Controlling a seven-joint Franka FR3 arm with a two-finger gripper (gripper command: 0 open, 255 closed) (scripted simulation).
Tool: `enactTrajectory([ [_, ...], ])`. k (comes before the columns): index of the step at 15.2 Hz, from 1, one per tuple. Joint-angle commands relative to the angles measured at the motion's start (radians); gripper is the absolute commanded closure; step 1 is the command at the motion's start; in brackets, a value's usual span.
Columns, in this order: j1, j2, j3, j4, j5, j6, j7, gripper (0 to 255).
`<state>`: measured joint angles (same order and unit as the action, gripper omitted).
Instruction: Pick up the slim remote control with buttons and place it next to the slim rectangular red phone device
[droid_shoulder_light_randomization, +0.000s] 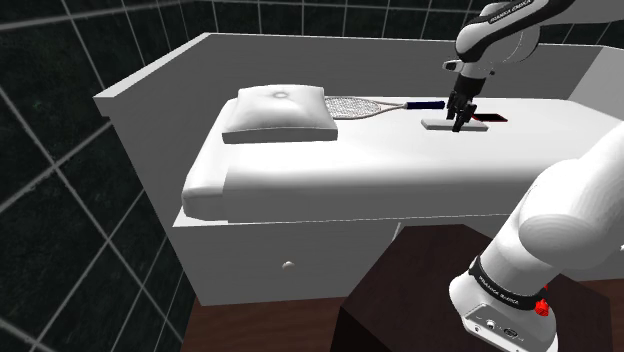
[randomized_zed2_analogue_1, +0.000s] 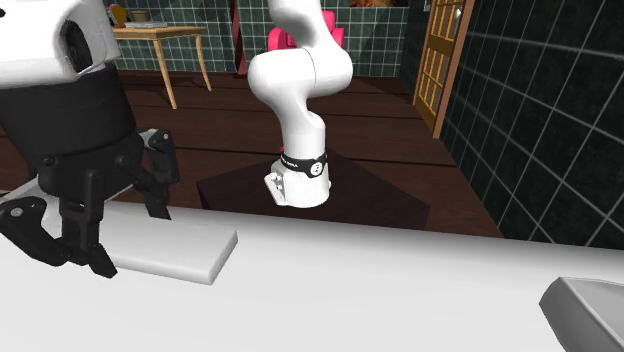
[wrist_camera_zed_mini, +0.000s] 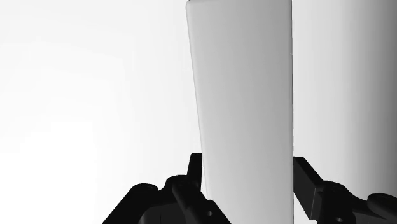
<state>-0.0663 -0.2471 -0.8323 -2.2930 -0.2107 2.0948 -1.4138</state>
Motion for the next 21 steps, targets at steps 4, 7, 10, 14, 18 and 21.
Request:
enactTrajectory([
  [4,-0.014,0.093,-0.115,0.085,0.063,-0.002,-0.175,255],
  [7,-0.023,0.185,-0.188,0.15,0.145,-0.005,-0.304,255],
  [10,-0.059,0.311,-0.241,0.227,0.268,-0.018,-0.456,255],
  [14,-0.192,0.489,-0.234,0.352,0.438,-0.064,-0.647,255],
  [18,-0.368,0.637,-0.177,0.5,0.556,-0.127,-0.782,255],
  [21,-0.499,0.738,-0.135,0.627,0.624,-0.181,-0.855,255],
])
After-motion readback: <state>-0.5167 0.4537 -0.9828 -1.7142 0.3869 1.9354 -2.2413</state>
